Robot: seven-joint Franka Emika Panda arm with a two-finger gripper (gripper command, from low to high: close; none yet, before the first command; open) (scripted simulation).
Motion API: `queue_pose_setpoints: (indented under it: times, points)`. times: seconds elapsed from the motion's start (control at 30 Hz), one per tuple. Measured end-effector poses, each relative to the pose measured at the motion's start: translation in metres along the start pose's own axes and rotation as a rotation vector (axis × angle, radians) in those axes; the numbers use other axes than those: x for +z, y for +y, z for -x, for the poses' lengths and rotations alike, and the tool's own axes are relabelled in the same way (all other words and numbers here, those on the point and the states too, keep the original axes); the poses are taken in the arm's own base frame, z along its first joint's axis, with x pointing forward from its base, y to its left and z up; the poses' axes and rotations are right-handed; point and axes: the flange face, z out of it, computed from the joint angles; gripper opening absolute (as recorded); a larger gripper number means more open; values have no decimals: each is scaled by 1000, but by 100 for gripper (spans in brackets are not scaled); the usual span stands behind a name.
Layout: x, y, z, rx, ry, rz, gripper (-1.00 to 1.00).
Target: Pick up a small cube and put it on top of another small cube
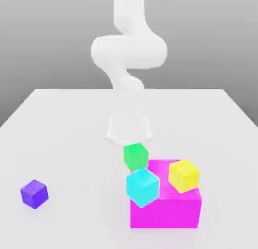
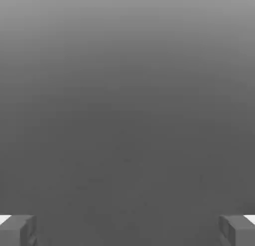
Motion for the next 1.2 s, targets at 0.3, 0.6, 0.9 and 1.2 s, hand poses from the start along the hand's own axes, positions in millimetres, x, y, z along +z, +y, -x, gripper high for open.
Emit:
queue_pose_setpoints:
  times: [0.3, 0.6, 0.9, 1.2]
  points:
    - [144, 77, -32, 490, 38, 269, 0]
    - [253, 200, -42, 988, 102, 501, 0]
    - [320, 344, -17, 1517, 189, 711, 0]
    - [376, 434, 39, 1839, 231, 832, 0]
